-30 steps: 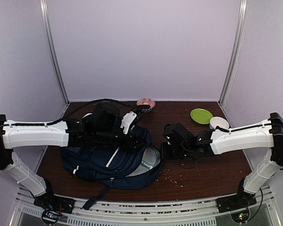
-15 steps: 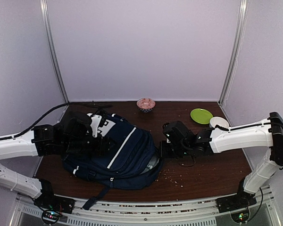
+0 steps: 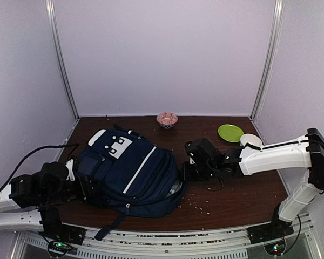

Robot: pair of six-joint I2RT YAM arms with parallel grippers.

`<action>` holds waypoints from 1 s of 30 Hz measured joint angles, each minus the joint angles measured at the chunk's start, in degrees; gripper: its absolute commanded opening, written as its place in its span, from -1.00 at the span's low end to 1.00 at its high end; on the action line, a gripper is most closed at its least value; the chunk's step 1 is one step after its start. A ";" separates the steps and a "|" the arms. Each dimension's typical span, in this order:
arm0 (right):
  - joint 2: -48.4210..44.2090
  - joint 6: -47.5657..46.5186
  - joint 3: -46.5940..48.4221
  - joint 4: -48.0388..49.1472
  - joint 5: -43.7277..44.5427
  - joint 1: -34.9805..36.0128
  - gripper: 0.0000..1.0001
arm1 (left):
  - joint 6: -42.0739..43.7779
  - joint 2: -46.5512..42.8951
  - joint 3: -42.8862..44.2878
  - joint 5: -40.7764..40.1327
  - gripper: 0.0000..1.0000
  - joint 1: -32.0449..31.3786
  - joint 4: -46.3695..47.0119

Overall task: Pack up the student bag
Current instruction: Adjust the student bag at the center of the board.

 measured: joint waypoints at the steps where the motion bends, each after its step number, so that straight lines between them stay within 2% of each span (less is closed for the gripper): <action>1: 0.09 0.00 0.00 0.22 -0.11 0.00 -1.00 | -2.36 -3.17 -1.42 -0.37 0.95 0.00 -0.70; 4: 0.52 -0.07 0.00 0.68 -0.55 0.00 -1.00 | -8.87 -8.52 -5.05 -1.57 0.94 0.00 -1.40; 9: 0.98 -0.24 0.00 1.03 -1.16 0.00 -1.00 | -17.00 -10.62 -8.02 -3.67 0.89 0.04 -3.91; 19: 1.01 -0.26 0.02 1.68 -1.40 -0.02 -1.00 | -21.92 -8.50 -10.40 -3.98 0.72 2.43 1.84; 23: 1.01 -0.28 0.02 1.95 -1.55 -0.02 -1.00 | -21.68 -5.79 -12.04 -1.92 0.45 6.36 6.49; 26: 1.05 -0.42 0.02 2.16 -1.64 -0.02 -1.00 | -20.65 -3.80 -12.20 -0.39 0.13 8.07 9.18; 30: 1.86 -1.14 0.98 1.75 -2.03 -0.26 -1.00 | -17.70 0.26 -11.98 1.81 -0.39 11.32 13.53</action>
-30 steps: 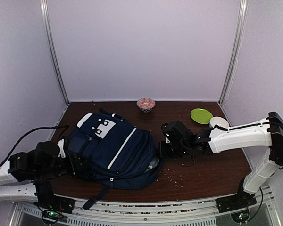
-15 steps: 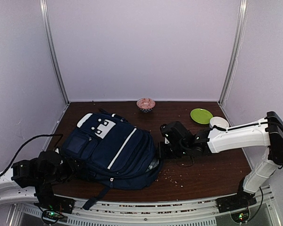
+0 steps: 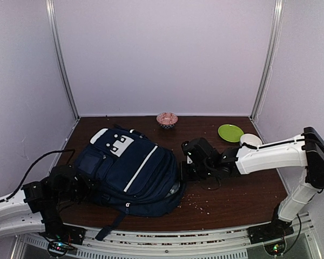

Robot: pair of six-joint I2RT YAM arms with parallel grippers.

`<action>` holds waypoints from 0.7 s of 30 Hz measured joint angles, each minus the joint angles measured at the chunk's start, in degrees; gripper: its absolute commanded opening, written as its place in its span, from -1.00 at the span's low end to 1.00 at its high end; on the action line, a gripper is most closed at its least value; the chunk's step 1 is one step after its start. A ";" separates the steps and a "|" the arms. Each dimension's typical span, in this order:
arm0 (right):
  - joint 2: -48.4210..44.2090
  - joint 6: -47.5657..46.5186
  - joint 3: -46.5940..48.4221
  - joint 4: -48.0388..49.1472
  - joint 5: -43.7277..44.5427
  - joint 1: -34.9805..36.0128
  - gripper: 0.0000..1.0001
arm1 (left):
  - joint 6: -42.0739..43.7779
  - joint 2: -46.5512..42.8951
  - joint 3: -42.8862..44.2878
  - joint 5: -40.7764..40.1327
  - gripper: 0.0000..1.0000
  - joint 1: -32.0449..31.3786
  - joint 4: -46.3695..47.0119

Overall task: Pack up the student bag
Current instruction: Adjust the student bag at the center of the board.

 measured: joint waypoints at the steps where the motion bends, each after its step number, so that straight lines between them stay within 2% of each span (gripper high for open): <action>1: 0.42 -0.31 0.70 -0.22 -0.09 -0.15 -1.00 | 0.94 1.09 0.50 0.39 -0.51 0.87 0.57; 4: 1.84 -1.60 4.13 -1.97 -0.61 -0.83 -1.00 | 2.95 3.61 2.40 0.90 -0.93 2.69 1.95; 5: 2.38 -2.10 5.77 -2.82 -0.81 -1.20 -1.00 | 3.87 4.33 3.21 0.92 -1.00 3.19 2.60; 15: 8.24 -7.85 20.55 -11.39 -2.29 -6.08 -1.00 | 7.65 6.01 8.20 -1.68 -1.00 5.27 5.51; 18: 8.68 -9.14 22.27 -11.89 -2.23 -6.80 -1.00 | 7.41 6.67 8.61 -3.58 -1.00 5.33 8.04; 21: 8.70 -9.31 21.27 -11.87 -2.14 -6.99 -0.72 | 6.75 8.70 8.57 -4.39 -1.00 5.35 11.39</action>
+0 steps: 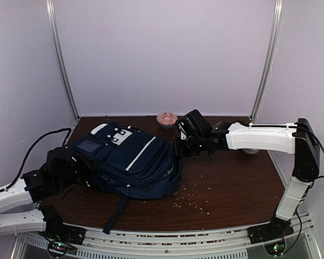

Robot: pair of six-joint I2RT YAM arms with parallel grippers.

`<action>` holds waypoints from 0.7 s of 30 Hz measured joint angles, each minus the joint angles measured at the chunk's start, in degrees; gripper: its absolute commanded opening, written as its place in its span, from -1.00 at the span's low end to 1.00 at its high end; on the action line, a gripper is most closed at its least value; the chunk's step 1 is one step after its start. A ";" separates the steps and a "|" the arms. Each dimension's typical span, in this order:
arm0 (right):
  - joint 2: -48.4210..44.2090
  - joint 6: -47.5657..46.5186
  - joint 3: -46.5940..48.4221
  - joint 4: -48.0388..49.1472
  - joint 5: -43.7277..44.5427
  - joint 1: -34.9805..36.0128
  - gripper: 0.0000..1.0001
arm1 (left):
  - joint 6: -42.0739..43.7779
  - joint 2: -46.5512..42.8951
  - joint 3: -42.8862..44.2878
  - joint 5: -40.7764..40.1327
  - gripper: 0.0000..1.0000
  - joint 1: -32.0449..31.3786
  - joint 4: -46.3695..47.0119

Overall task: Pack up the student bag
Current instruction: Adjust the student bag at the center of the board.

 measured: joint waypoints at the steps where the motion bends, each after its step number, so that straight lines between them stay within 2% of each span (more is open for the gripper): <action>1: -0.11 0.13 -1.14 0.79 -0.02 -0.02 -0.57 | -0.24 1.11 0.00 -0.07 -1.00 0.00 1.46; 4: -1.29 0.26 -8.00 3.80 -0.07 -0.04 -0.22 | -0.61 5.75 0.00 0.04 -1.00 0.00 6.32; 8: -4.96 1.55 -17.03 6.08 -0.22 -0.02 -0.02 | -0.68 11.37 0.17 0.48 -1.00 0.00 11.72; 15: -22.10 1.18 -26.53 9.97 1.40 4.31 0.09 | -0.72 17.22 2.23 2.82 -1.00 0.33 17.07; 19: -25.68 3.37 -27.41 15.54 1.60 8.44 0.17 | -0.68 17.07 2.27 3.21 -1.00 0.37 18.45; 21: -25.53 6.38 -29.16 18.47 1.51 8.15 0.20 | -0.59 16.24 2.27 3.23 -1.00 0.37 18.29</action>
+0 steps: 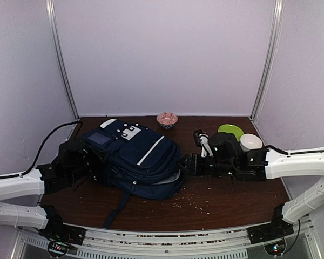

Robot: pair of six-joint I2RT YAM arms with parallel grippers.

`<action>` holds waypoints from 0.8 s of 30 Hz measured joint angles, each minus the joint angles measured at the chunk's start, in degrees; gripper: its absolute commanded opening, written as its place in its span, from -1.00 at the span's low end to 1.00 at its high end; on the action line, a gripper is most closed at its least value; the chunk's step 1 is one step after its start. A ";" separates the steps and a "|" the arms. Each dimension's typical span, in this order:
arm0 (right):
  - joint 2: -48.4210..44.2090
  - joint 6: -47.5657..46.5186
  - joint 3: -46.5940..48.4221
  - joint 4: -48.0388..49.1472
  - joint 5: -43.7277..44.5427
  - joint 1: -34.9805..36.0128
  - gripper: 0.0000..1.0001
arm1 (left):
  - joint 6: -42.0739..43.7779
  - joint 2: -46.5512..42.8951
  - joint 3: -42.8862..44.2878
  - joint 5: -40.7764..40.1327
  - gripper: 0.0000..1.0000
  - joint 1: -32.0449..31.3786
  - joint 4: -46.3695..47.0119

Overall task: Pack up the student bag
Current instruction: Adjust the student bag at the center of the board.

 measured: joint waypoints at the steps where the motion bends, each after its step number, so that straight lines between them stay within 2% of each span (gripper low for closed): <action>1: 0.35 1.62 -1.01 1.07 -0.13 -0.66 0.22 | 0.09 -0.44 0.00 0.00 -1.00 0.00 -0.11; 6: 6.19 12.02 -2.99 4.74 -1.92 -4.72 0.22 | 0.42 -4.00 -0.44 -0.02 -1.00 0.00 -0.85; 12: 12.92 22.12 -2.97 7.82 -4.74 -5.97 0.12 | 0.42 -5.64 -2.49 0.02 -1.00 0.00 -0.92; 15: 14.99 24.74 -2.97 8.98 -6.08 -6.19 -0.11 | 0.59 -6.16 -2.99 0.04 -1.00 0.00 -0.87; 21: 21.92 24.59 0.92 9.70 -9.70 -7.45 -0.79 | 1.29 -5.88 -2.99 0.46 -1.00 0.00 -0.55; 24: 24.35 22.60 5.35 7.74 -11.19 -8.63 -1.00 | 1.33 -5.03 -3.02 0.94 -1.00 0.00 0.26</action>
